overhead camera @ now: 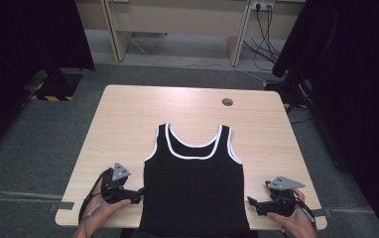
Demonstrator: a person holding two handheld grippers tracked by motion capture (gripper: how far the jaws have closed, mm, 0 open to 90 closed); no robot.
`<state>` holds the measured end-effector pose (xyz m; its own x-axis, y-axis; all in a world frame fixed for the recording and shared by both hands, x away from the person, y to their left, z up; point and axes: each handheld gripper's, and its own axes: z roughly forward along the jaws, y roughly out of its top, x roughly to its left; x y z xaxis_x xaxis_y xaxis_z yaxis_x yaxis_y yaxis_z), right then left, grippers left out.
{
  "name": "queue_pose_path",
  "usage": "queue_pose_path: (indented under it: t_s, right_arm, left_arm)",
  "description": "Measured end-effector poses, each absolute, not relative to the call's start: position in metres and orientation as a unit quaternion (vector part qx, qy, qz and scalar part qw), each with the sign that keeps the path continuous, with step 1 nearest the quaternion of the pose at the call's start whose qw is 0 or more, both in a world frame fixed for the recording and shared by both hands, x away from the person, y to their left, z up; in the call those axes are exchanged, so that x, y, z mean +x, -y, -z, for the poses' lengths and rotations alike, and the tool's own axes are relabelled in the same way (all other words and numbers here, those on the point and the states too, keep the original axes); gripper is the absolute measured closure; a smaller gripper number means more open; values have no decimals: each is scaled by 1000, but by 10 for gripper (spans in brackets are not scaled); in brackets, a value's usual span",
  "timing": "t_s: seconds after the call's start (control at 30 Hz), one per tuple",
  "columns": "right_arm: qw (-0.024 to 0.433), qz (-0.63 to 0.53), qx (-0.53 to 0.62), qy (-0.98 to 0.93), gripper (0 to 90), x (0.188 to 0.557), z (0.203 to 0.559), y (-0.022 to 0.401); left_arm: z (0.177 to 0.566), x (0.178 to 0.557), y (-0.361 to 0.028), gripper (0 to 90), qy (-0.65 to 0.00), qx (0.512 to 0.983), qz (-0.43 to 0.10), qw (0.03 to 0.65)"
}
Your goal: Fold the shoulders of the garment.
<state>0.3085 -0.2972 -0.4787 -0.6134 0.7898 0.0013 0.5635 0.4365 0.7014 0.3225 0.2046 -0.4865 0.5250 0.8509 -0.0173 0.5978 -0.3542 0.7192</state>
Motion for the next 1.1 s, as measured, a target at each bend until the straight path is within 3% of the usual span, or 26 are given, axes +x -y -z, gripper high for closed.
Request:
queue_pose_path:
  t_s: [1.1]
  right_arm:
    - [165,-341,405,-832,83,310,479,297]
  left_arm:
    - [476,338,-199,15,-441,795,-173,379]
